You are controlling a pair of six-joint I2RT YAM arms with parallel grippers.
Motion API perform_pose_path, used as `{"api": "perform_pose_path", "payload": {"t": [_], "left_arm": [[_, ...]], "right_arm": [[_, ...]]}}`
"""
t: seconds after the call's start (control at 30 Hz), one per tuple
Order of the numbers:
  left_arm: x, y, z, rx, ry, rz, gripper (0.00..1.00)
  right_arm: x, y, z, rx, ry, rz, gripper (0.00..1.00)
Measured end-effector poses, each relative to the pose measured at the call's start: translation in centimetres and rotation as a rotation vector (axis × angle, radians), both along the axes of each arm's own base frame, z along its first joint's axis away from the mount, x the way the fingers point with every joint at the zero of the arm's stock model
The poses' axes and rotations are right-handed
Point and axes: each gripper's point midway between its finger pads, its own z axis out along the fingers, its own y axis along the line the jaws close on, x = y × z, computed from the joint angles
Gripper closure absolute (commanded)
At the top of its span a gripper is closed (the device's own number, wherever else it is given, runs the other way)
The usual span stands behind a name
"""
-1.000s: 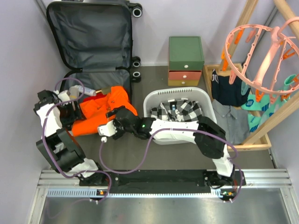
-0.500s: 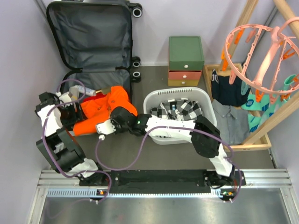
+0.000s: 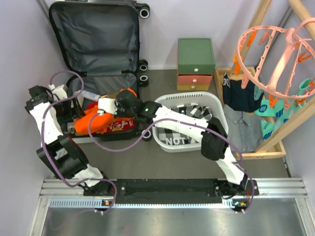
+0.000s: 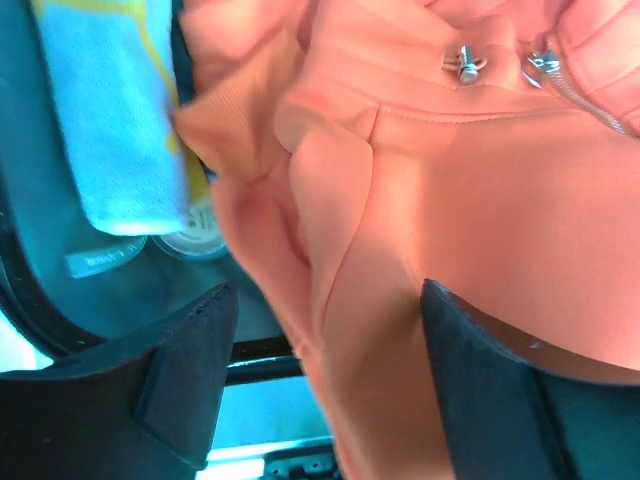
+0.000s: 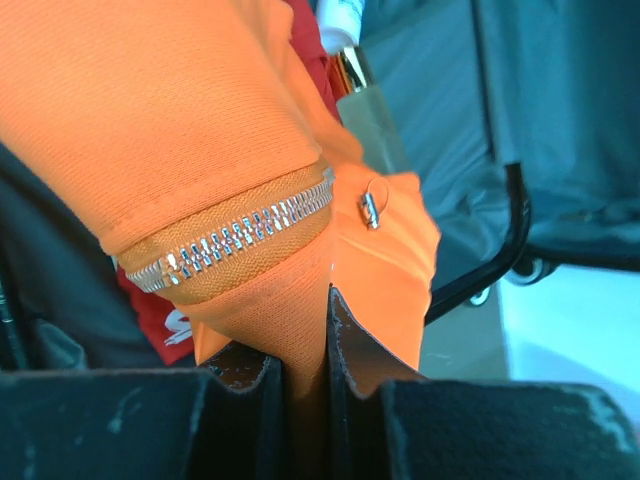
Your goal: Open, take out, and arrange the luggage
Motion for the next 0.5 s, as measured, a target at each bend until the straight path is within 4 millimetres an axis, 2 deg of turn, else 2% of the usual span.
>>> {"api": "perform_pose_path", "payload": {"t": [0.13, 0.2, 0.5], "left_arm": [[0.0, -0.3, 0.2, -0.025, 0.001, -0.006, 0.12], [-0.2, -0.7, -0.2, -0.06, 0.019, -0.01, 0.01], [-3.1, -1.2, -1.3, -0.303, 0.077, 0.095, 0.01]], "right_arm": [[1.0, -0.4, -0.7, 0.028, 0.052, -0.035, 1.0], [1.0, -0.4, -0.9, 0.031, 0.067, -0.041, 1.0], [0.7, -0.2, -1.1, 0.037, 0.084, -0.03, 1.0]]}}
